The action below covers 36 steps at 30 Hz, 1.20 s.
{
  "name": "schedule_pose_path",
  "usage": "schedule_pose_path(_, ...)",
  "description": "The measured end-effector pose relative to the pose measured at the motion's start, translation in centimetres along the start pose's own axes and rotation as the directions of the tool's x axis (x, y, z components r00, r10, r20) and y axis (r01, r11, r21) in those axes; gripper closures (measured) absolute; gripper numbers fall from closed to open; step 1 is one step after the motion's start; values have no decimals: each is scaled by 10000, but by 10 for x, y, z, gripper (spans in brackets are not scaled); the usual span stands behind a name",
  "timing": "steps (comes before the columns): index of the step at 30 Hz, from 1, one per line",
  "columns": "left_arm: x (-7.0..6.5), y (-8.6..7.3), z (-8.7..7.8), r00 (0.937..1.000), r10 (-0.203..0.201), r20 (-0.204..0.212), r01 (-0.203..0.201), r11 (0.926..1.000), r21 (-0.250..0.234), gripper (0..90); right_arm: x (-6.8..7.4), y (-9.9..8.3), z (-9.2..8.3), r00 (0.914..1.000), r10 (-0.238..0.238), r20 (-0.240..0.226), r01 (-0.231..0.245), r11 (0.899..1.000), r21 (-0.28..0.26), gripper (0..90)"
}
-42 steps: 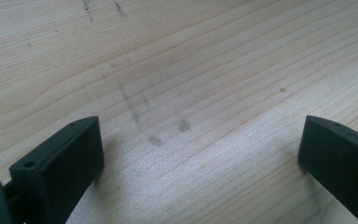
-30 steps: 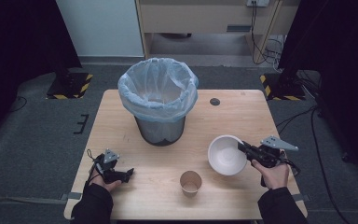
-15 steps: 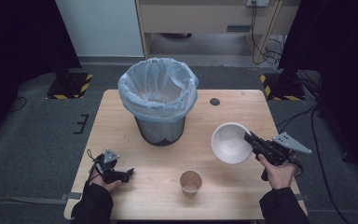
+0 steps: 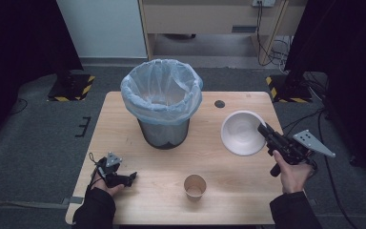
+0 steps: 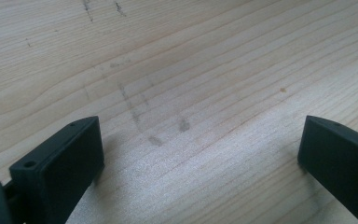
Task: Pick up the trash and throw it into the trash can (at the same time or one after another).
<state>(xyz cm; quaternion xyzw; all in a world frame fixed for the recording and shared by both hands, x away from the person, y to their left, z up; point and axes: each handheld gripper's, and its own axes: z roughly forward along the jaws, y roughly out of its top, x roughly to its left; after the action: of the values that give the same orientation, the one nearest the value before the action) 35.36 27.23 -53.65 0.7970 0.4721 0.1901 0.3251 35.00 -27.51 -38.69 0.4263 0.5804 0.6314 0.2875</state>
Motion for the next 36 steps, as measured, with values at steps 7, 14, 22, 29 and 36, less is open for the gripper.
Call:
schedule_pose_path(7,0,0,0,10000,-2,0,2,10000,-1,0,2,19,4,10000,7,-64,-11,9978,-662,836)
schedule_pose_path(14,0,0,0,10000,10,0,-10,10000,7,0,10,42,12,9999,-41,-159,19,9910,-1341,836)
schedule_pose_path(22,0,0,0,10000,9,-2,-9,10000,5,0,15,67,20,9998,-6,-176,-29,9807,-1953,836)
schedule_pose_path(29,0,0,0,10000,-1,-3,1,10000,-2,0,19,81,28,9999,82,-100,-103,9730,-2305,836)
schedule_pose_path(36,0,0,0,10000,-5,-2,5,10000,-3,0,26,94,39,9998,101,-192,-147,9661,-2576,836)
